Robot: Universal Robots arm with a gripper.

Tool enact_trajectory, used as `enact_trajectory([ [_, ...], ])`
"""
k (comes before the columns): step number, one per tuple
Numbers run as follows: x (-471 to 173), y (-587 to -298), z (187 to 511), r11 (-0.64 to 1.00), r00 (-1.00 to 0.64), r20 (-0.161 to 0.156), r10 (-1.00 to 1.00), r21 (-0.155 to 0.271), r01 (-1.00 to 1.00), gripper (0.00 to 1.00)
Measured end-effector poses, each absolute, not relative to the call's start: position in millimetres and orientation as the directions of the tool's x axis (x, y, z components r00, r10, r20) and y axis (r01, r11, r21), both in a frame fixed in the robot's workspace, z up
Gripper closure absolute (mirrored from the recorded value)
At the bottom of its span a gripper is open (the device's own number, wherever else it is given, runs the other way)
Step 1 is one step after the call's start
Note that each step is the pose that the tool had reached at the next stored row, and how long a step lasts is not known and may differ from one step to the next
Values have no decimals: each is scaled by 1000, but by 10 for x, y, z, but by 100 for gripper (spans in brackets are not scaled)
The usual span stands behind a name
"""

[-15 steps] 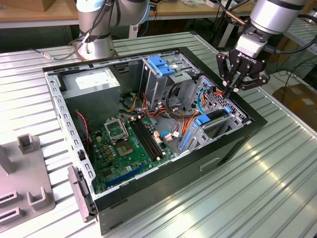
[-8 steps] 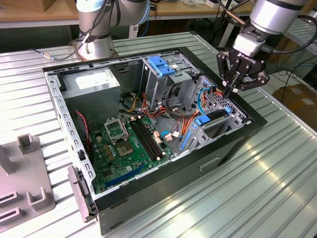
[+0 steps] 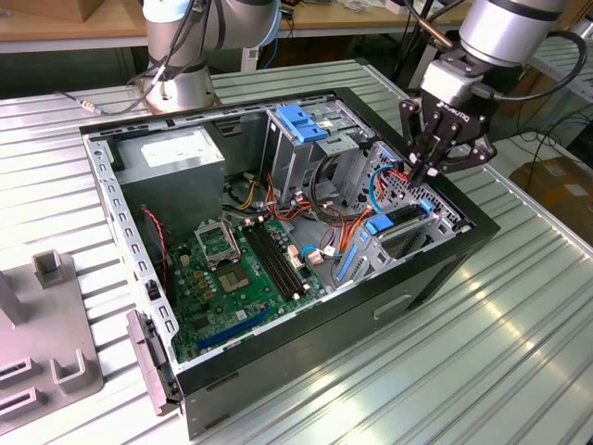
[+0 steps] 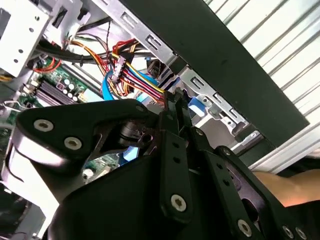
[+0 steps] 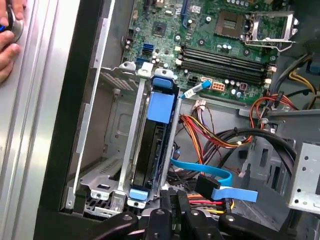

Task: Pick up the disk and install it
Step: 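Insert the first disk wire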

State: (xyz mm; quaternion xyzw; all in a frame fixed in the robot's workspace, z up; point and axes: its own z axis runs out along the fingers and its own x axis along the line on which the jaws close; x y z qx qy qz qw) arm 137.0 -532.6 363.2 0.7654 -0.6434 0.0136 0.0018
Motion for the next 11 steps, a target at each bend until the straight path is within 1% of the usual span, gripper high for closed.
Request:
enact_trajectory([
  [4,1360,-5326,3595,-84,84,23,-996,-15,-996,83],
  [8,1348,-5335,3578,-57,57,22,-998,-15,-998,83],
  [11,1346,-5361,3565,-50,50,8,-999,-15,-999,83],
])
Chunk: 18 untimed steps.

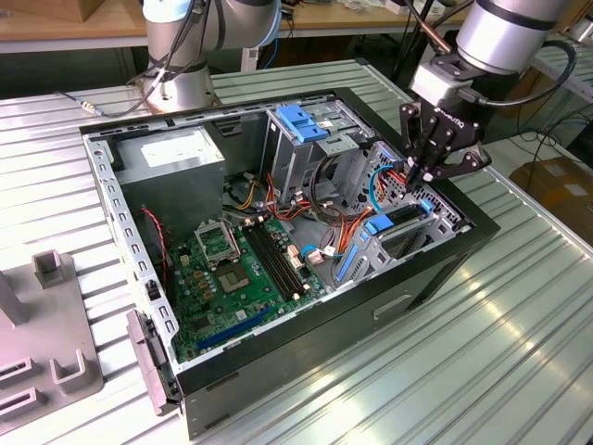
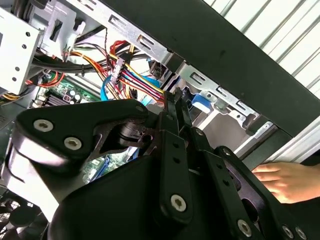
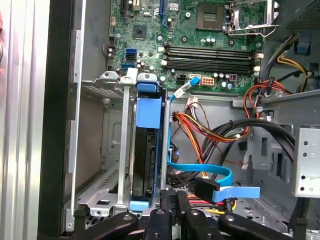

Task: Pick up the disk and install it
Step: 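Insert the first disk wire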

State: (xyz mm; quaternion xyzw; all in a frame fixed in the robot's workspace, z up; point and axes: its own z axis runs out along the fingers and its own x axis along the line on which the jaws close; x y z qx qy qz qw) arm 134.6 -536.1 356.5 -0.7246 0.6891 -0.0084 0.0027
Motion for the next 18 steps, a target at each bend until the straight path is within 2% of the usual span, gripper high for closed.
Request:
enact_trajectory([
  [2,1346,-5397,3557,-49,49,-3,-999,-16,-999,83],
  [18,1187,-5564,3493,-39,39,-3,-999,-16,-999,83],
])
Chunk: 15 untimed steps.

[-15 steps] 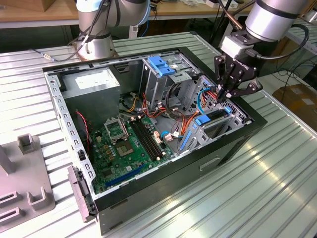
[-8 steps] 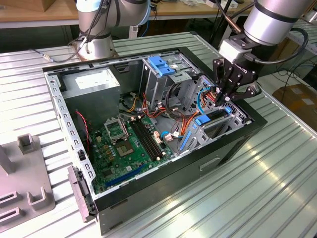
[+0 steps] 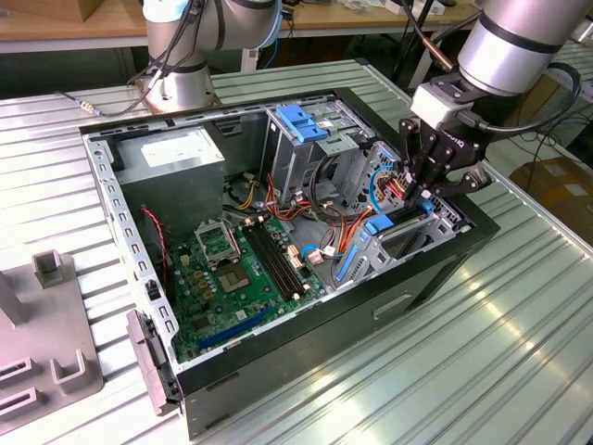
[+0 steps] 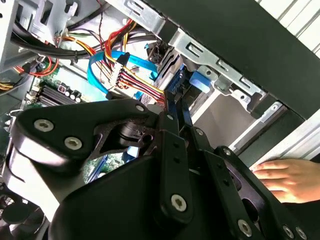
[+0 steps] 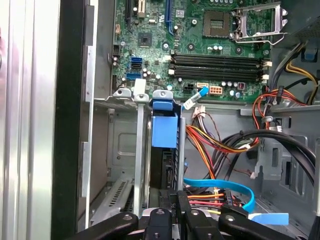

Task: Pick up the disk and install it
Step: 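Insert the first disk wire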

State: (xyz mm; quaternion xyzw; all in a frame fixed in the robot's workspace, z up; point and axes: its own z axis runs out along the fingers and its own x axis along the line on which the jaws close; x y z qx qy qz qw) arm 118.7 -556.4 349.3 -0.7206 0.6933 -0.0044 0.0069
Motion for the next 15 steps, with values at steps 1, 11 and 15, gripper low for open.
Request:
enact_trajectory([
  [1,1187,-5575,3492,-39,39,-3,-999,-16,-999,83],
  [11,1186,-5592,3482,-38,39,-3,-999,-16,-999,83],
  [15,1186,-5591,3480,-33,33,-3,-999,-16,-999,83],
])
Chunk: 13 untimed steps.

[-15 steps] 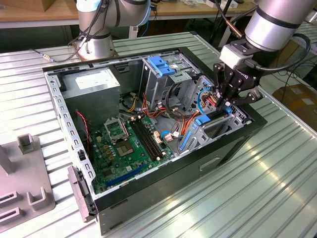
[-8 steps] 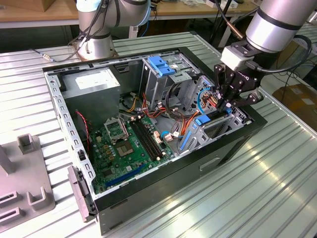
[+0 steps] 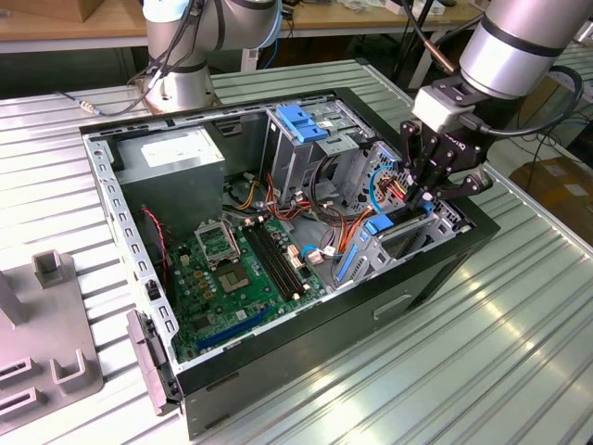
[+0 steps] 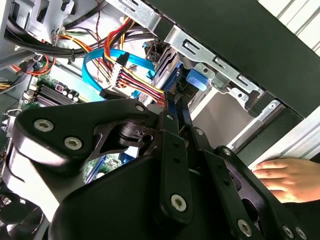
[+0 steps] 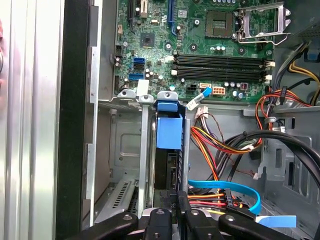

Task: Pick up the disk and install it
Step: 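Insert the first disk wire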

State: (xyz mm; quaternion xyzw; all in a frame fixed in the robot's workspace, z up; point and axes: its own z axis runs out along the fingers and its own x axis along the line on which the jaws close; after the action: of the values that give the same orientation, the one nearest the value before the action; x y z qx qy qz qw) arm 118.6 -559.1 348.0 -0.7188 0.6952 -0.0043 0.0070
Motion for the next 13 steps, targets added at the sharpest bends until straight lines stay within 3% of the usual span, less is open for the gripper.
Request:
enact_trajectory([
  [13,1186,-5590,3477,-18,18,-3,-1000,-15,-1000,83],
])
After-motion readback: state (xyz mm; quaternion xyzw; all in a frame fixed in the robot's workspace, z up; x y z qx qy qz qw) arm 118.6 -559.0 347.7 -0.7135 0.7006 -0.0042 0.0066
